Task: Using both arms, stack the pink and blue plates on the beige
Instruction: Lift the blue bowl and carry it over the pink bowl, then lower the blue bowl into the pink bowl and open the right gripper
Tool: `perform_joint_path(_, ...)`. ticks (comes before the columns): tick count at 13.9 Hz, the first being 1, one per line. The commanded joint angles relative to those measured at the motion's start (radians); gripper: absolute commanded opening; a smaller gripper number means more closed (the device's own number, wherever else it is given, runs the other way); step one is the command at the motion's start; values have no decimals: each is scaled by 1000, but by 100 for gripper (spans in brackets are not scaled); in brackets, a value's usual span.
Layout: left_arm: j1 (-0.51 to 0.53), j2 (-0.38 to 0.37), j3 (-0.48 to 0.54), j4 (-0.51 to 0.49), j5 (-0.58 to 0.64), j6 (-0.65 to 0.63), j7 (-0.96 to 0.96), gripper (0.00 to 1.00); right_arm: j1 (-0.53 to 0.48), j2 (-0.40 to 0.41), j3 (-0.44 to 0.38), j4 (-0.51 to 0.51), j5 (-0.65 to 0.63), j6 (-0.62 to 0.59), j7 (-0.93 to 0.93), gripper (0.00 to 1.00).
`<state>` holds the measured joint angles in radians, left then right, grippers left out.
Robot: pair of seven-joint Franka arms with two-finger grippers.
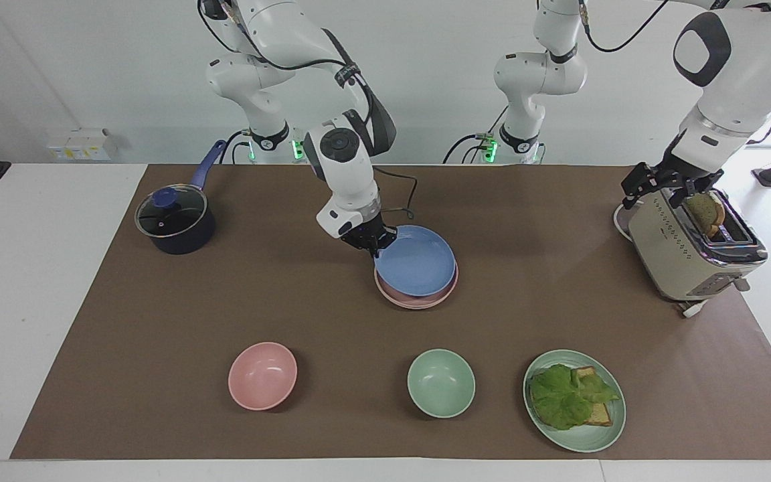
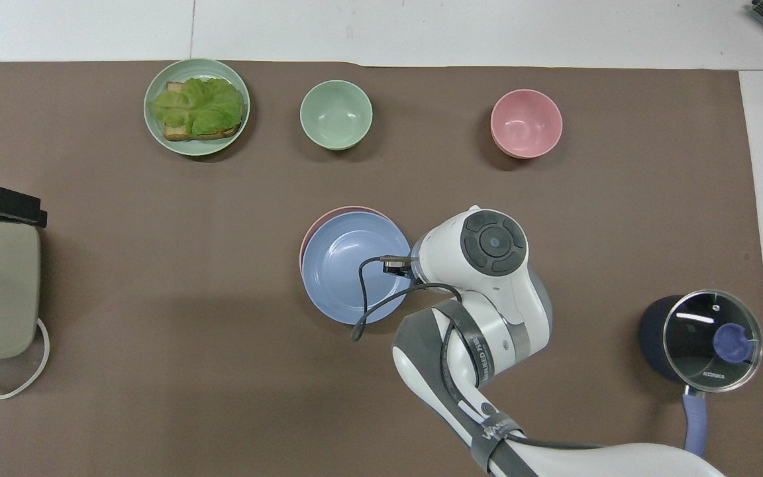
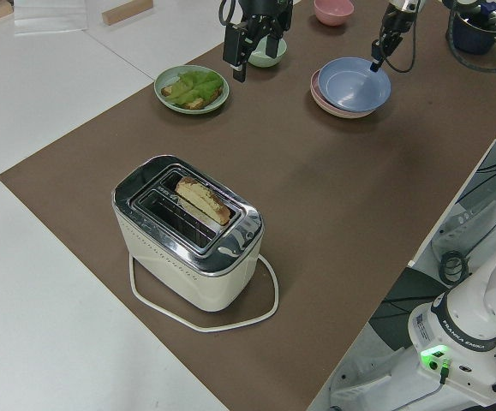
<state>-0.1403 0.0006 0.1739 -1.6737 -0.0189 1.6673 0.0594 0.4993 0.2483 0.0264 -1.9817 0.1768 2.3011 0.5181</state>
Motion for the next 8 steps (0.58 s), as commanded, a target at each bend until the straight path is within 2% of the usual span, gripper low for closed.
perform_joint_path(1, 2, -5, -1, 6, 16, -11, 10, 100, -10, 20, 1, -11, 27, 21, -65, 12)
perform_joint_path(3, 2, -5, -1, 6, 16, -9, 8, 100, -13, 25, 1, -8, 27, 23, -67, 33)
perform_joint_path(5, 2, -5, -1, 6, 16, -11, 10, 100, -15, 37, 1, 13, 27, 21, -69, 72)
perform_joint_path(6, 2, -5, -1, 6, 16, -11, 10, 100, -15, 42, 1, 32, 26, 21, -70, 100)
perform_joint_path(8, 2, -5, -1, 6, 16, -11, 10, 100, -19, 48, 0, 64, 7, 21, -67, 100)
